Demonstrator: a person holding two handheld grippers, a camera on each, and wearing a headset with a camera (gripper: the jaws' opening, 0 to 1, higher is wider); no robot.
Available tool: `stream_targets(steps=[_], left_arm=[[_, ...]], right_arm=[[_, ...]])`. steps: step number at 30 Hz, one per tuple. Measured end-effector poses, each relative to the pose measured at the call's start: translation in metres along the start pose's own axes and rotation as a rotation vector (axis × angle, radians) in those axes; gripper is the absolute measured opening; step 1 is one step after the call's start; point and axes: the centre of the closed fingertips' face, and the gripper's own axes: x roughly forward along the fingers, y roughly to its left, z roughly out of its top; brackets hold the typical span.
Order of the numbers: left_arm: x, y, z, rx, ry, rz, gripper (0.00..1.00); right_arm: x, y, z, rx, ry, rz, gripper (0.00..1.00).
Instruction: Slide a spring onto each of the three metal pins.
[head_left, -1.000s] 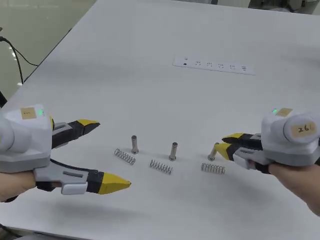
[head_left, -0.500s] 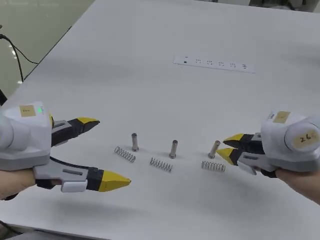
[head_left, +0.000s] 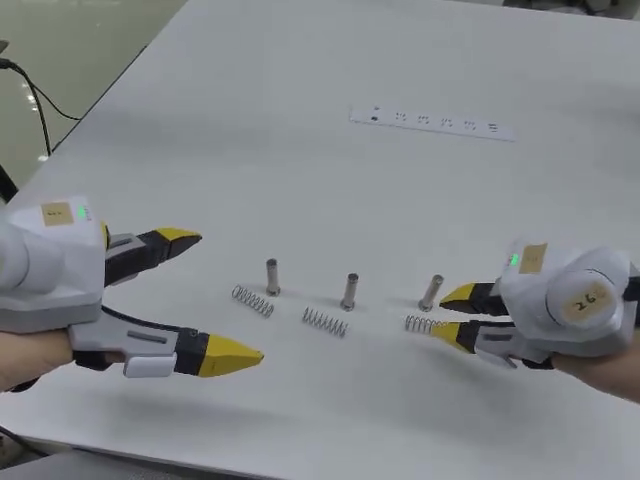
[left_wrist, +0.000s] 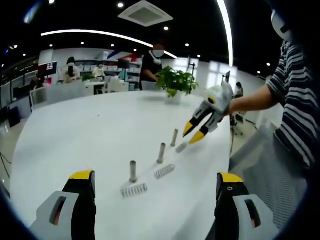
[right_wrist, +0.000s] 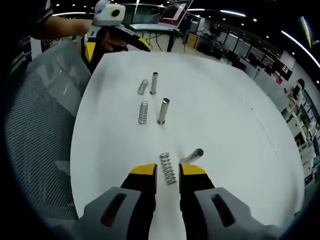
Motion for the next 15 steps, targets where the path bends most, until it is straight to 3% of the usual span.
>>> stream_targets(steps=[15], left_arm=[[-0.003, 0.001, -0.003, -0.008, -0.001, 0.008, 0.98]], right_arm=[[0.018, -0.001, -0.016, -0.016, 0.075, 0.076, 0.14]])
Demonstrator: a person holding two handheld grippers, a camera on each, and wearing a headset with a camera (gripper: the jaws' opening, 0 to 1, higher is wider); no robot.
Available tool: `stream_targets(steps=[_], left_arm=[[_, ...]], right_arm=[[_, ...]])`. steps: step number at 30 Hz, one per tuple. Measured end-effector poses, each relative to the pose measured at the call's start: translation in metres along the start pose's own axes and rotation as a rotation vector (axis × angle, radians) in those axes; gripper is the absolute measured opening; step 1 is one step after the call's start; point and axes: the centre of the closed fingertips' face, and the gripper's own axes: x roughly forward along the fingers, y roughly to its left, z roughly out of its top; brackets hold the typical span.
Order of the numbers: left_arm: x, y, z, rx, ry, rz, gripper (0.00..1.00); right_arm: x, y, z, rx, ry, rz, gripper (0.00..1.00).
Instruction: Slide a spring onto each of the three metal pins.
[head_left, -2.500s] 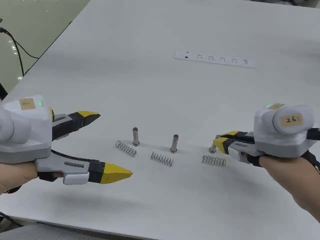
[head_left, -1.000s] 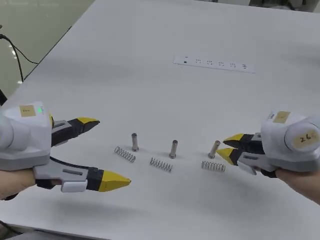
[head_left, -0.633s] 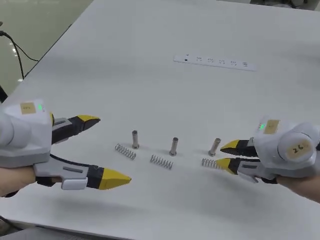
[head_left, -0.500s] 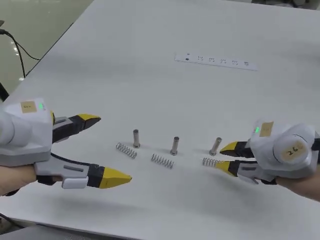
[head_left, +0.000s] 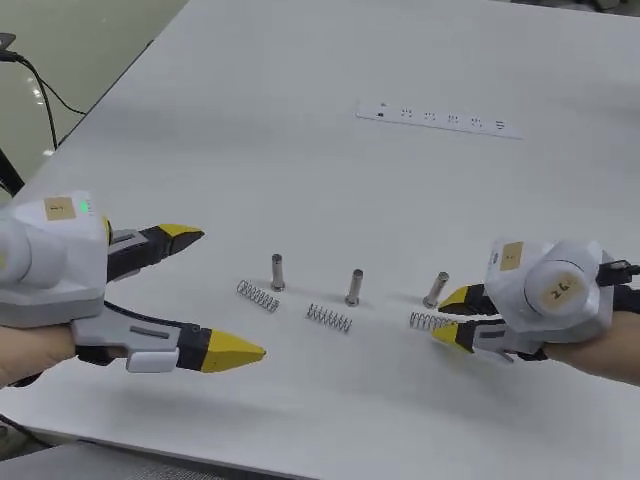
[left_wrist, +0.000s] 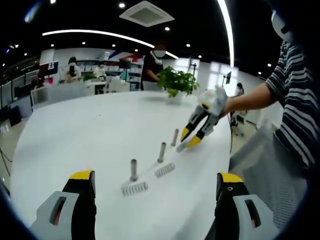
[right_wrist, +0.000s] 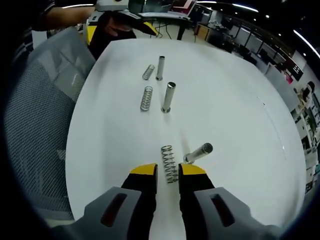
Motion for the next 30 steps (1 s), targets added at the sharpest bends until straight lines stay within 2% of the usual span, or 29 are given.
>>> stream_targets(steps=[9, 14, 21, 26, 30], left_arm=[[-0.003, 0.001, -0.003, -0.005, 0.002, 0.004, 0.98], [-0.003, -0.003, -0.002, 0.005, 0.010, -0.008, 0.98], [-0.004, -0.010, -0.003, 0.017, 0.017, -0.029, 0.98], [-0.004, -0.020, -0.003, 0.010, 0.011, -0.068, 0.97], [0.002, -0.031, -0.009, 0.013, 0.039, -0.123, 0.94]], right_arm=[[0.004, 0.003, -0.006, -0.005, 0.030, 0.023, 0.12], [0.005, 0.005, -0.012, -0.016, 0.056, 0.033, 0.08], [0.002, 0.007, -0.011, -0.037, 0.051, 0.035, 0.08], [-0.006, 0.009, -0.006, -0.047, 0.031, 0.036, 0.08], [-0.013, 0.014, 0.000, -0.060, 0.019, 0.045, 0.08]])
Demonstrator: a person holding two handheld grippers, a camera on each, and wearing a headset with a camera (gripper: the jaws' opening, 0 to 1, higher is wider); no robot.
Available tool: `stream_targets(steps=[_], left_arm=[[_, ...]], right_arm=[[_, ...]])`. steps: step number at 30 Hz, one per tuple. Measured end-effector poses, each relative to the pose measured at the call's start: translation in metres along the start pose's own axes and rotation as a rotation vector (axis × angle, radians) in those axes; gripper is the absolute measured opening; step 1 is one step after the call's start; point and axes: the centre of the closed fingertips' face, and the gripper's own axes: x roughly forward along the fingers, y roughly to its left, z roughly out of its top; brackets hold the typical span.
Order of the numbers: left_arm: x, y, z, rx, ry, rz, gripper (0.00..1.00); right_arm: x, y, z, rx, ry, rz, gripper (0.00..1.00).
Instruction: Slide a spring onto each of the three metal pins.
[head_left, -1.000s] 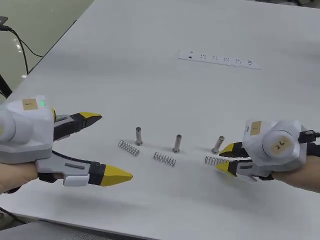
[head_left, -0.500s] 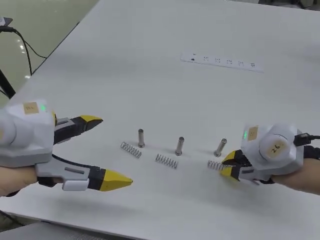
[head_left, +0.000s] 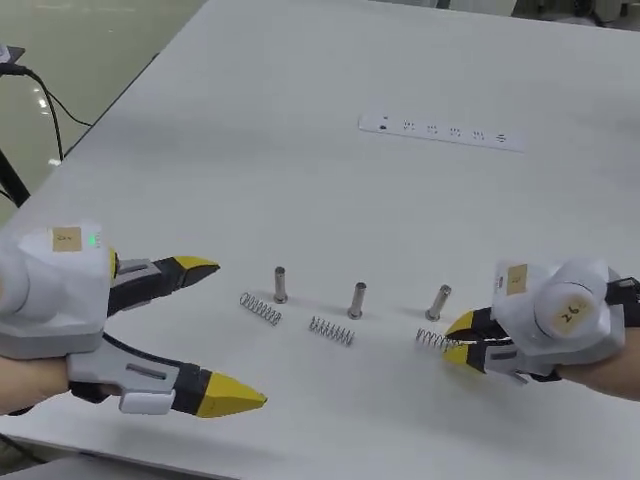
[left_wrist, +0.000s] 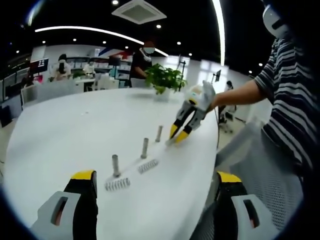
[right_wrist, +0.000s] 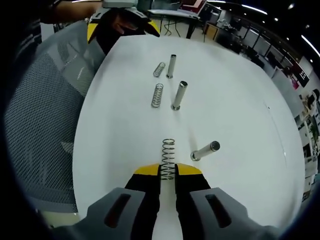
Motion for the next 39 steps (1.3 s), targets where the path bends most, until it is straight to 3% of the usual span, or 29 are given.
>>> stream_targets(steps=[3, 7, 10, 14, 18, 23, 34, 39], left_arm=[[0.005, -0.004, 0.000, -0.004, 0.006, -0.026, 0.91], [0.013, -0.021, 0.007, -0.023, -0.010, -0.112, 0.81], [0.020, -0.027, 0.005, -0.007, 0.007, -0.136, 0.78], [0.028, -0.040, 0.005, -0.023, 0.019, -0.206, 0.67], [0.041, -0.051, 0.005, 0.010, 0.046, -0.257, 0.60], [0.058, -0.056, 0.006, 0.035, 0.057, -0.281, 0.52], [0.089, -0.062, 0.022, 0.075, -0.002, -0.328, 0.36], [0.101, -0.062, 0.022, 0.081, -0.010, -0.339, 0.29]], right_arm=[[-0.005, 0.007, 0.007, 0.006, -0.018, 0.022, 0.08], [-0.011, 0.016, 0.015, -0.006, -0.033, 0.039, 0.08], [-0.013, 0.022, 0.021, -0.029, -0.041, 0.050, 0.08], [-0.015, 0.029, 0.029, -0.049, -0.054, 0.061, 0.08], [-0.017, 0.035, 0.037, -0.068, -0.065, 0.066, 0.08], [-0.018, 0.039, 0.043, -0.086, -0.077, 0.067, 0.08], [-0.023, 0.047, 0.055, -0.122, -0.112, 0.074, 0.07], [-0.026, 0.049, 0.060, -0.137, -0.132, 0.074, 0.07]])
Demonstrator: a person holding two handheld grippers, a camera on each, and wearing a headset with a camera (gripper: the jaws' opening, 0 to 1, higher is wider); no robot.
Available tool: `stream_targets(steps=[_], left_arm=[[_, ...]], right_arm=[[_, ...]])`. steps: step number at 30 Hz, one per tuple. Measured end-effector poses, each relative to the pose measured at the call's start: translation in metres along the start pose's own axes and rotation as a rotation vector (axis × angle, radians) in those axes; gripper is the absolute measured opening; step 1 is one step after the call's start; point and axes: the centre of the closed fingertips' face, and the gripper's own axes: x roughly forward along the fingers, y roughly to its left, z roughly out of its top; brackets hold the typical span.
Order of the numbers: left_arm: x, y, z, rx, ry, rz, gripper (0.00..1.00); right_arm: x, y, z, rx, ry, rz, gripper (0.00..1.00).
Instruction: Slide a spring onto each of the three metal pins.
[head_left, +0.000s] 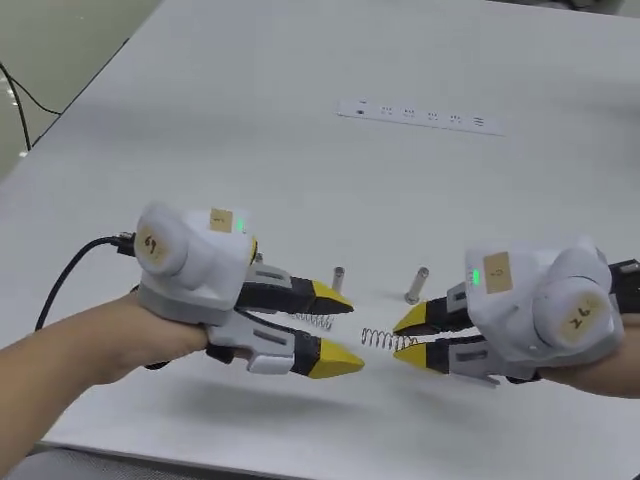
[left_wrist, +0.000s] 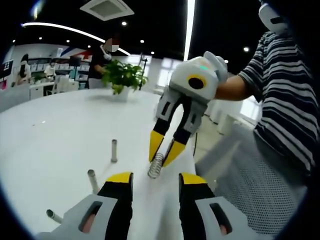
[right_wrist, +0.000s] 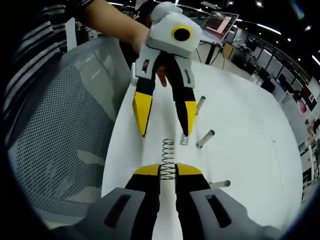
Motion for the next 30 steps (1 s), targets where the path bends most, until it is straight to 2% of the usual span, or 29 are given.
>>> stream_targets(steps=[5, 9, 17, 22, 24, 30], left_arm=[[0.008, -0.003, 0.003, 0.006, -0.008, -0.017, 0.26], [0.013, -0.003, 0.000, 0.022, -0.001, -0.013, 0.24], [0.016, -0.003, 0.001, 0.030, -0.006, -0.022, 0.13], [0.020, -0.002, -0.001, 0.056, -0.003, -0.002, 0.09], [0.019, 0.000, 0.000, 0.065, -0.009, 0.008, 0.05], [0.020, -0.001, 0.000, 0.067, -0.011, 0.002, 0.04]], right_arm=[[-0.001, -0.001, 0.004, 0.004, -0.013, -0.004, 0.08], [-0.001, 0.000, 0.007, 0.000, -0.015, 0.000, 0.08], [0.000, -0.001, 0.005, -0.008, -0.003, 0.002, 0.08], [-0.001, -0.001, 0.005, -0.005, -0.006, 0.004, 0.08], [-0.001, 0.000, 0.004, -0.004, -0.004, 0.007, 0.08], [-0.002, -0.001, 0.004, -0.003, -0.002, 0.011, 0.08]])
